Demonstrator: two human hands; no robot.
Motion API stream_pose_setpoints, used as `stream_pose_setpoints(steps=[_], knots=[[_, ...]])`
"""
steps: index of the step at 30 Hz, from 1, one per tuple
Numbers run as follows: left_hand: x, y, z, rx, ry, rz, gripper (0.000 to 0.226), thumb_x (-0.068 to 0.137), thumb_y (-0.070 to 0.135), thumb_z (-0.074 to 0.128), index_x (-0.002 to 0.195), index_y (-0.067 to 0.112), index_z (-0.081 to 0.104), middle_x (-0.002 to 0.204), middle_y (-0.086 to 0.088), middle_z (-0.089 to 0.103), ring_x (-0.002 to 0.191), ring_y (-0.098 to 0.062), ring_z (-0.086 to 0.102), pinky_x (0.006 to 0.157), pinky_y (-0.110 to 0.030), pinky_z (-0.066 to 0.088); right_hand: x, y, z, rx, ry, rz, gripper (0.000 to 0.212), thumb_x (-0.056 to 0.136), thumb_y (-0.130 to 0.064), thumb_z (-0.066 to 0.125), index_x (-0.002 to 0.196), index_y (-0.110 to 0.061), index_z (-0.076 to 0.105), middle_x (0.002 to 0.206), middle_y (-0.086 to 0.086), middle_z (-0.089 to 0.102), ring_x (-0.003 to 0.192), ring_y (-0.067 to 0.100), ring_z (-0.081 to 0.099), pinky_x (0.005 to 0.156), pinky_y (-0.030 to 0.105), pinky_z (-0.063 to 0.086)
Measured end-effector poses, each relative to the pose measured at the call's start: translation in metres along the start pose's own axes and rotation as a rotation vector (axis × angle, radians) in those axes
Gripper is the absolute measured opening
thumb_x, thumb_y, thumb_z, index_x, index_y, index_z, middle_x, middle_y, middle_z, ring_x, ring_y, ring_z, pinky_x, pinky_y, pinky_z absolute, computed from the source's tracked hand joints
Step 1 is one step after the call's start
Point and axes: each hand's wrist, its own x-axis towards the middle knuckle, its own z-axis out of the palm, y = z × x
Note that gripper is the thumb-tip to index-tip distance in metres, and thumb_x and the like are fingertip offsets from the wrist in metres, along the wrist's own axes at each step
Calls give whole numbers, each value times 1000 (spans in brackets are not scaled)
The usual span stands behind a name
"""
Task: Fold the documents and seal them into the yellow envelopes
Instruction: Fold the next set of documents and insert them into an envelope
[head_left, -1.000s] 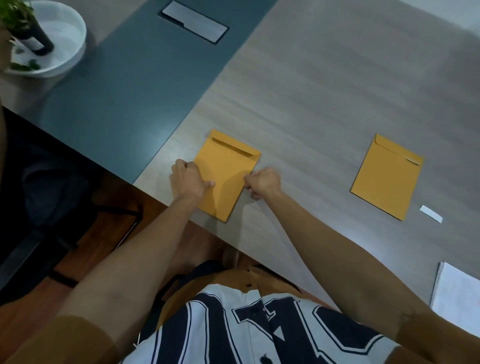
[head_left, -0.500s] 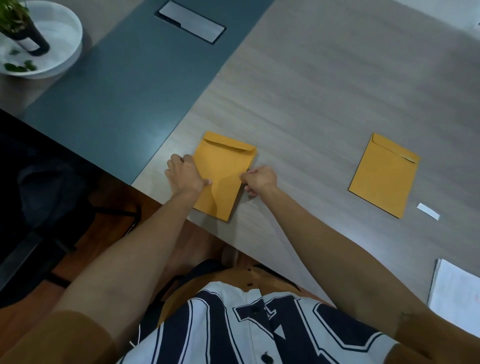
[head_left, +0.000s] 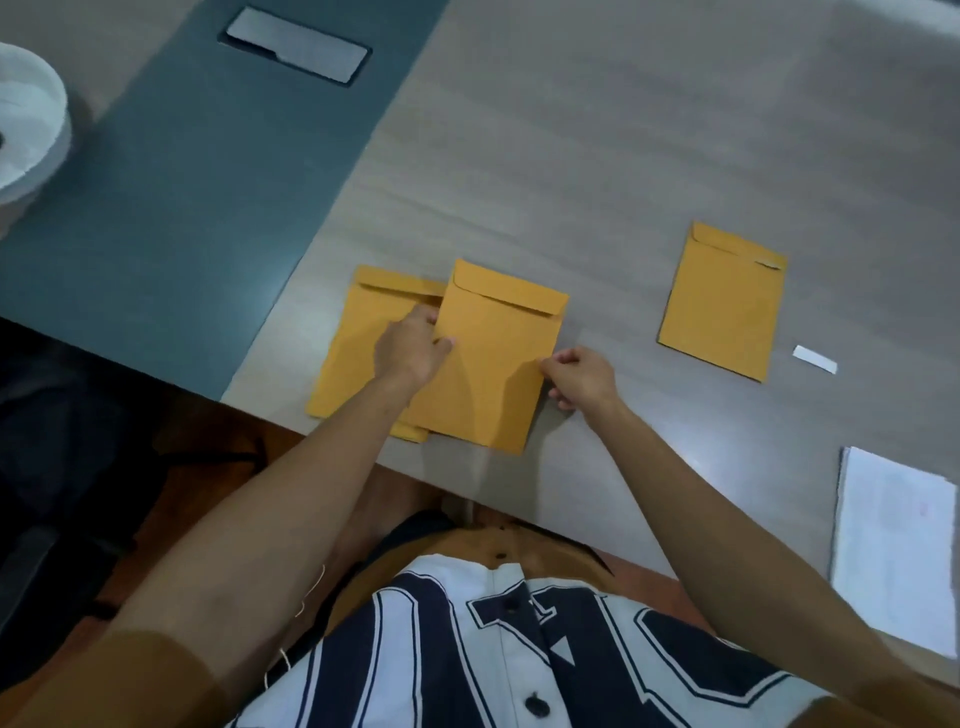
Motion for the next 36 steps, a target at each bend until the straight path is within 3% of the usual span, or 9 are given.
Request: stream_pose_setpoints(steps=[3, 5, 8, 12, 19, 22, 27, 30, 36], knots=[[-9, 25, 31, 75, -119, 85, 30, 90, 41, 66, 88, 14, 54, 76, -6, 58, 75, -28, 56, 57, -34, 38, -4, 34, -36, -12, 106, 22, 19, 89, -30, 68, 84, -15, 60, 75, 3, 66, 64, 20, 65, 60, 35, 56], [-15, 43, 51, 162, -149, 159, 35, 88, 46, 66, 85, 13, 56, 81, -7, 61, 76, -27, 58, 60, -38, 43, -8, 57, -56, -28, 164, 31, 18, 86, -30, 71, 80, -15, 61, 76, 3, 67, 71, 23, 68, 68, 39, 59], [-22, 69, 75, 296, -111, 299, 36, 83, 50, 70, 87, 18, 54, 94, 0, 58, 89, -22, 57, 72, -33, 44, -13, 87, -81, -47, 219, 52, 16, 83, -29, 74, 78, -17, 64, 77, 3, 69, 77, 22, 67, 77, 40, 58], [-33, 104, 104, 400, -146, 463, 40, 79, 46, 74, 98, 16, 56, 109, -5, 54, 109, -26, 47, 89, -35, 39, -26, 120, -110, -92, 248, 100, 14, 85, -27, 72, 83, -15, 66, 86, 3, 69, 86, 21, 64, 78, 34, 55], [-65, 127, 146, 552, -209, 764, 44, 77, 55, 72, 104, 21, 65, 107, 2, 55, 108, -21, 47, 93, -35, 39, -41, 152, -130, -257, 261, 224, 17, 83, -31, 62, 78, -15, 66, 82, 2, 68, 74, 21, 65, 66, 31, 55], [-67, 124, 151, 563, -210, 794, 59, 76, 57, 73, 119, 16, 64, 110, -1, 54, 107, -22, 48, 92, -34, 41, -44, 154, -132, -382, 273, 212, 18, 84, -34, 61, 85, -16, 63, 86, 3, 66, 75, 22, 63, 65, 31, 54], [-66, 126, 150, 578, -257, 782, 71, 72, 59, 75, 127, 17, 61, 118, -2, 51, 110, -21, 46, 92, -34, 41, -33, 153, -138, -454, 390, -93, 43, 82, -28, 70, 117, -21, 47, 116, 2, 50, 95, 23, 57, 65, 32, 45], [-66, 128, 148, 602, -277, 761, 75, 70, 59, 76, 132, 22, 56, 134, 0, 47, 119, -21, 44, 98, -34, 39, -20, 148, -147, -468, 388, -164, 51, 85, -20, 67, 131, -25, 44, 128, 2, 47, 107, 23, 54, 71, 35, 49], [-60, 134, 141, 673, -336, 771, 84, 68, 59, 78, 139, 24, 48, 153, 5, 35, 129, -22, 39, 104, -36, 36, 4, 138, -161, -498, 373, -182, 29, 94, -16, 50, 121, -23, 57, 113, 0, 69, 100, 25, 63, 72, 33, 51]])
